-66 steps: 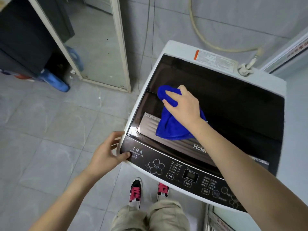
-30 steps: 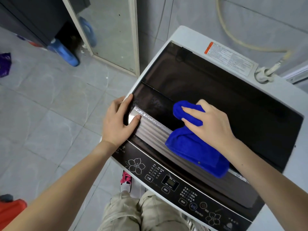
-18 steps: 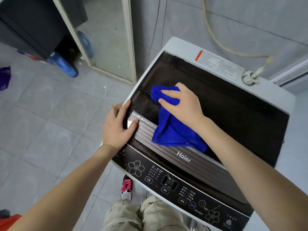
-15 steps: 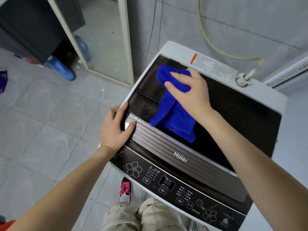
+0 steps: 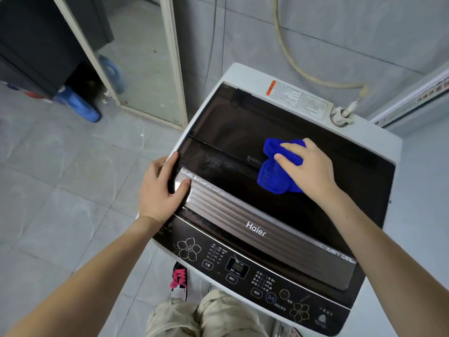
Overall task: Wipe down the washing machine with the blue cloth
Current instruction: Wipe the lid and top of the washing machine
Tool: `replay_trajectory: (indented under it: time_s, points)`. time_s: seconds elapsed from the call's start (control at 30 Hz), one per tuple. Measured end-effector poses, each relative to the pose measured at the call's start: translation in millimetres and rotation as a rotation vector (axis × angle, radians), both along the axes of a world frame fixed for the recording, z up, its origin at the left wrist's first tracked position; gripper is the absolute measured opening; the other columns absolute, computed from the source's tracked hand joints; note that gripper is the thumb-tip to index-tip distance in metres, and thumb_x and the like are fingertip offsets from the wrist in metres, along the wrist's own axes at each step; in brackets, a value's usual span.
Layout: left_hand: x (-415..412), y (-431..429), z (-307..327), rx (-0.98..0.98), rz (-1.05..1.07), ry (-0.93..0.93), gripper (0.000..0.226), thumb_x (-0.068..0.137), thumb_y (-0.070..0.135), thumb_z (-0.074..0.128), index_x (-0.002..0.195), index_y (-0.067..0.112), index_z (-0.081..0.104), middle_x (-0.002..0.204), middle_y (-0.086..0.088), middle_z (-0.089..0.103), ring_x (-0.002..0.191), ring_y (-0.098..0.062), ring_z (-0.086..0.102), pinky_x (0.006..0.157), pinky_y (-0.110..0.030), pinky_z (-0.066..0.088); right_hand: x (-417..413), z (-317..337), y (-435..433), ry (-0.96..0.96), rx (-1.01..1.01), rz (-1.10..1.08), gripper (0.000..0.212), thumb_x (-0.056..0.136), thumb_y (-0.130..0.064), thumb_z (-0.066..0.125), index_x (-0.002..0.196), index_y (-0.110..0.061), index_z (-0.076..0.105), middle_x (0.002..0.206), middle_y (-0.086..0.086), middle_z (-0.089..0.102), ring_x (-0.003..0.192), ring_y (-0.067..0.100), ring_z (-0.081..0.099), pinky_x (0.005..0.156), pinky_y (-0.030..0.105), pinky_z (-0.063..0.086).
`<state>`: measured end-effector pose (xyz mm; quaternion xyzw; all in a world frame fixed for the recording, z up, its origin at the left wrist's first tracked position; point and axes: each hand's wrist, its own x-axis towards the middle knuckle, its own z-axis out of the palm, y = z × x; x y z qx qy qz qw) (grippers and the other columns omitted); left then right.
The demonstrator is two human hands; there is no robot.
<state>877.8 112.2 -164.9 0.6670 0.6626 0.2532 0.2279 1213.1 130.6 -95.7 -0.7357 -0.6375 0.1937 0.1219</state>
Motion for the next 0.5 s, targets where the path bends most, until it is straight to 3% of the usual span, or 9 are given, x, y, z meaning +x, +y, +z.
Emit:
replay_trajectory:
  time_s: [0.13,0.2,0.3,0.4,0.5]
  points:
    - [0,0,1,0.001,0.0,0.0,0.073,0.084,0.059,0.048,0.15,0.03,0.042,0.135,0.0,0.047,0.126,-0.016,0.045,0.096,-0.027,0.035,-1,3,5,-0.099,0.032,0.119,0.047,0.093,-0.054,0.054,0.137,-0.038,0.051,0.137,0.006,0.042,0.124,0.027,0.04,0.103,0.044,0.04]
    - [0,0,1,0.004,0.0,-0.002,0.073,0.084,0.059,0.048,0.15,0.029,0.042,0.135,-0.001,0.048,0.126,-0.017,0.045,0.097,-0.026,0.034,-3,1,-4,-0.165,0.026,0.183,0.059,0.091,-0.067,0.044,0.145,-0.042,0.042,0.137,0.006,0.046,0.12,0.029,0.043,0.098,0.046,0.042]
    - [0,0,0,0.009,-0.007,-0.001,0.072,0.085,0.058,0.048,0.151,0.029,0.041,0.136,-0.001,0.048,0.126,-0.018,0.045,0.098,-0.028,0.035,-1,-6,-39,-0.193,0.075,0.252,0.071,0.081,-0.073,0.048,0.14,-0.033,0.053,0.125,0.005,0.053,0.105,0.027,0.049,0.084,0.043,0.049]
    - [-1,1,-2,0.009,-0.006,0.021,0.072,0.085,0.057,0.047,0.151,0.03,0.041,0.137,-0.002,0.047,0.127,-0.018,0.045,0.096,-0.029,0.037,8,-19,-69,-0.199,0.134,0.251,0.056,0.086,-0.059,0.053,0.126,-0.023,0.065,0.112,0.004,0.056,0.095,0.023,0.053,0.074,0.045,0.053]
    - [0,1,-3,0.02,-0.008,0.033,0.072,0.085,0.055,0.048,0.151,0.028,0.041,0.137,-0.003,0.047,0.126,-0.019,0.046,0.096,-0.029,0.037,-3,-23,-59,-0.126,0.207,0.147,0.039,0.088,-0.047,0.062,0.112,-0.018,0.072,0.105,0.005,0.055,0.092,0.024,0.057,0.066,0.034,0.051]
